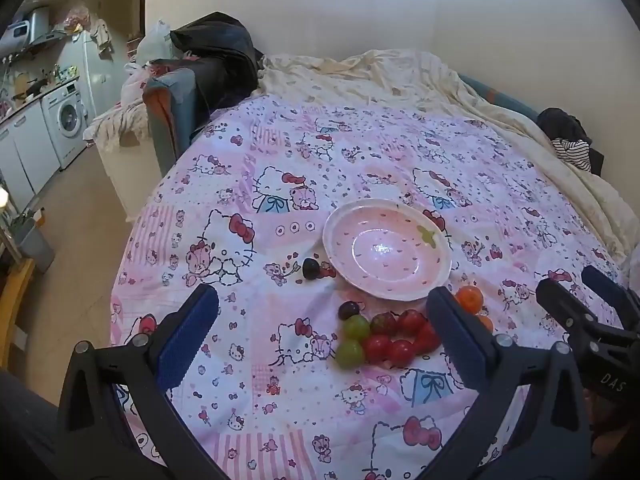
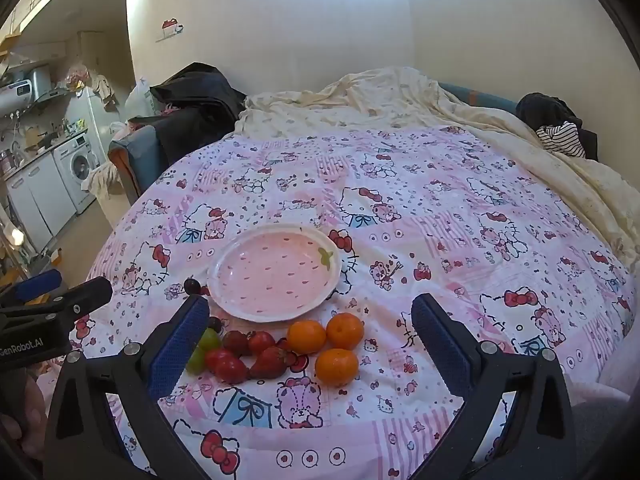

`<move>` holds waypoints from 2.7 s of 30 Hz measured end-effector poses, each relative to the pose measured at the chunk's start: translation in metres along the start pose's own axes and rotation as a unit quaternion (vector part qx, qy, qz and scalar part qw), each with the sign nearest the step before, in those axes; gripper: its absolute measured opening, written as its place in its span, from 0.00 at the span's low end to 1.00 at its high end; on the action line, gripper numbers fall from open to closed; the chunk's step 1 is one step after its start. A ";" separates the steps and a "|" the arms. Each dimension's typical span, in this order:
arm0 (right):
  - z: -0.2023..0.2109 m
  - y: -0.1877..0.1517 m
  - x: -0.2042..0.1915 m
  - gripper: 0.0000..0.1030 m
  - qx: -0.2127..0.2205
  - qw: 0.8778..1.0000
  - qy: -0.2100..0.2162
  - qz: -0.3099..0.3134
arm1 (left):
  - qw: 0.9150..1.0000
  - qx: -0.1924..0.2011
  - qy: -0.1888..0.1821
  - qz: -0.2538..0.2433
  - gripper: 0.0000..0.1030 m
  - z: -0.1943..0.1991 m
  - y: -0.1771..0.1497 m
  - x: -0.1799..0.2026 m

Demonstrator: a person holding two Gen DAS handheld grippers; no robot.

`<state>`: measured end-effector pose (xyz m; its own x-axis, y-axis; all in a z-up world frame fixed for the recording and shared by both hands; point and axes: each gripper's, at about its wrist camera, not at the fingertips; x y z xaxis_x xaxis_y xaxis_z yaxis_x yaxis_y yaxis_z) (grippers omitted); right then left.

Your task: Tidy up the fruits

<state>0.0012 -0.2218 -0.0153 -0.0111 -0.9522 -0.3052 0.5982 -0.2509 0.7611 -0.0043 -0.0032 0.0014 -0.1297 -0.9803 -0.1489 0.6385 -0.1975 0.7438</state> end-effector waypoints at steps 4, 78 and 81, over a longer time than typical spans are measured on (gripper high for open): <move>-0.001 0.000 0.001 1.00 0.000 1.000 0.001 -0.001 | 1.000 -0.010 -0.016 0.015 1.00 -0.006 0.003 -0.006; 0.000 0.002 0.004 1.00 0.000 1.000 0.000 -0.008 | 1.000 0.003 -0.016 0.013 1.00 -0.002 0.002 -0.008; 0.000 0.001 0.004 1.00 0.000 1.000 0.000 -0.009 | 1.000 0.003 -0.016 0.012 1.00 -0.003 0.001 -0.008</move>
<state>0.0020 -0.2256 -0.0152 -0.0210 -0.9477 -0.3184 0.5976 -0.2672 0.7560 -0.0004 0.0043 0.0019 -0.1384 -0.9843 -0.1092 0.6372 -0.1729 0.7510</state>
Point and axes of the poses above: each gripper's, at about its wrist camera, not at the fingertips, and z roughly against the way its jaws point, x to its right, y to its top, and after that the axes turned 15 degrees about -z, right-handed
